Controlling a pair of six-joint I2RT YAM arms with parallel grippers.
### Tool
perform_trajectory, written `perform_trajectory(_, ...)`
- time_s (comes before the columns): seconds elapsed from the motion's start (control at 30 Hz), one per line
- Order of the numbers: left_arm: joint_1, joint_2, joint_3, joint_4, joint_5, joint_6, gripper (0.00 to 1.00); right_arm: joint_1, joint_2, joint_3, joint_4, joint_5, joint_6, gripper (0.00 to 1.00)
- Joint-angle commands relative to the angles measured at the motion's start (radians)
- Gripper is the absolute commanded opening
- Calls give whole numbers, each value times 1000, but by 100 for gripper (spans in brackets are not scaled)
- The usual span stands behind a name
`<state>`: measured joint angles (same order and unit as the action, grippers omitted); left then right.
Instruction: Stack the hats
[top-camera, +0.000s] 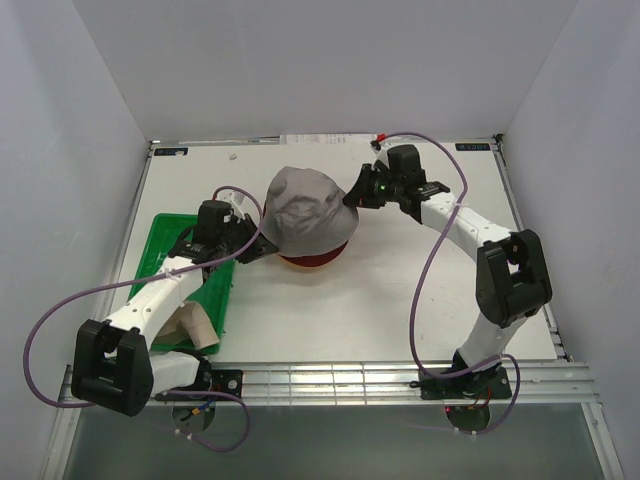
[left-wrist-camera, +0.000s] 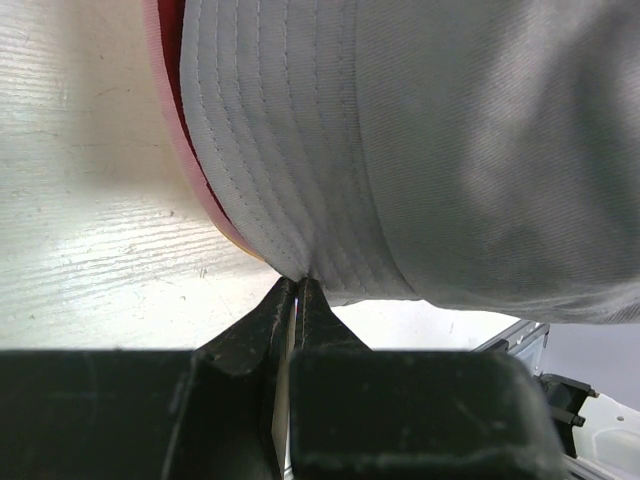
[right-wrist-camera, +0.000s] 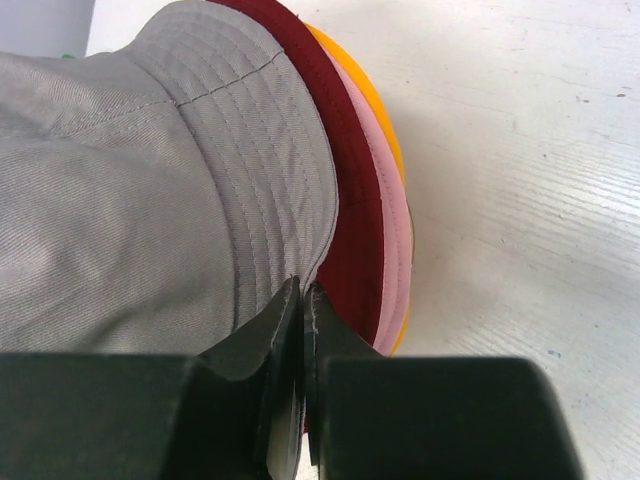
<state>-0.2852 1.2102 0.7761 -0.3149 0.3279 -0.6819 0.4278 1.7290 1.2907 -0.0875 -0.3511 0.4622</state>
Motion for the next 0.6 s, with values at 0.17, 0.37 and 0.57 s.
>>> perform_trajectory(0.17,4,8,-6,-131,-104,28,0,-83,6,-116,63,-92,49,8)
perform_trajectory(0.37,4,-1,15,-145,-104,36,0,-113,7,-159,166,-196,130,12)
perform_trajectory(0.57,4,-9,28,-159,-105,39,0,-130,24,-179,242,-279,199,17)
